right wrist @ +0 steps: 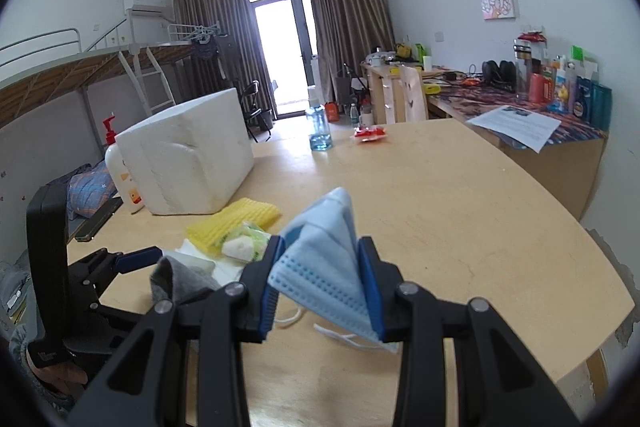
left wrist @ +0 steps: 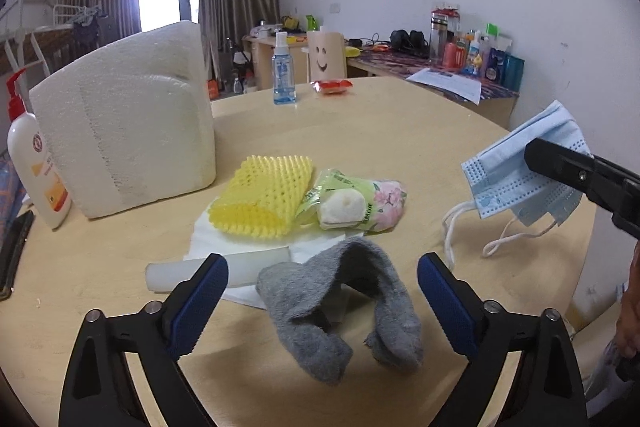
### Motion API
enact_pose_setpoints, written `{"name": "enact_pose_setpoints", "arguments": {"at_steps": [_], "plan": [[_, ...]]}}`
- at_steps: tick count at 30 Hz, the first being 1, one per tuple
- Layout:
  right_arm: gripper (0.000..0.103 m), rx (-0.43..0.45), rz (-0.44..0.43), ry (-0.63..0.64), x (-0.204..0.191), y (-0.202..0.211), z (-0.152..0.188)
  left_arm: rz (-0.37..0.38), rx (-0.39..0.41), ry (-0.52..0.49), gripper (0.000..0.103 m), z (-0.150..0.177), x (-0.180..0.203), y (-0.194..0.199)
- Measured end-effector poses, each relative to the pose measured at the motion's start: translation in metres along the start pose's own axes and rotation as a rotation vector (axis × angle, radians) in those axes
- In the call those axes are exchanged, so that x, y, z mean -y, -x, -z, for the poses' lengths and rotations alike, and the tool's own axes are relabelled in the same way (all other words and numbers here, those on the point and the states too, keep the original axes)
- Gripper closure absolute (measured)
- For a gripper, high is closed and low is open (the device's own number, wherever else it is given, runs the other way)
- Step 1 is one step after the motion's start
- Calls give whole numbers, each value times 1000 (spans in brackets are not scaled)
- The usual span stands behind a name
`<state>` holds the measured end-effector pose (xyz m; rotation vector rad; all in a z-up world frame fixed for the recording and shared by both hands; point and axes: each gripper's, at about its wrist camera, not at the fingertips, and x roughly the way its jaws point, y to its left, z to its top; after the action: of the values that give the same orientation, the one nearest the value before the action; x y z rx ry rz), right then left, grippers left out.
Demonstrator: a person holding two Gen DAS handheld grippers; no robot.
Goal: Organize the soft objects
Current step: 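Grasp the grey sock with the left tool while the right tool holds the mask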
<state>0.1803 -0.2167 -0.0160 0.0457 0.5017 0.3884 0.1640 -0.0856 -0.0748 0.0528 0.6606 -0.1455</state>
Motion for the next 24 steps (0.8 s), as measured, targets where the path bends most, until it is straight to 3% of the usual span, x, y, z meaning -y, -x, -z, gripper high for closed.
{"name": "enact_pose_setpoints", "arguments": {"at_steps": [3,16,24], "plan": [[61,-9,-2,-9,4,-1,4,-22,-1,-20,14,0,6,-4],[61,-48,-4,-49,16,-8,16,-26,-12,-49,81,1,10,-8],[61,-45,6,-50,15,-4,14,29,37,-80,88,-5,6,8]]}}
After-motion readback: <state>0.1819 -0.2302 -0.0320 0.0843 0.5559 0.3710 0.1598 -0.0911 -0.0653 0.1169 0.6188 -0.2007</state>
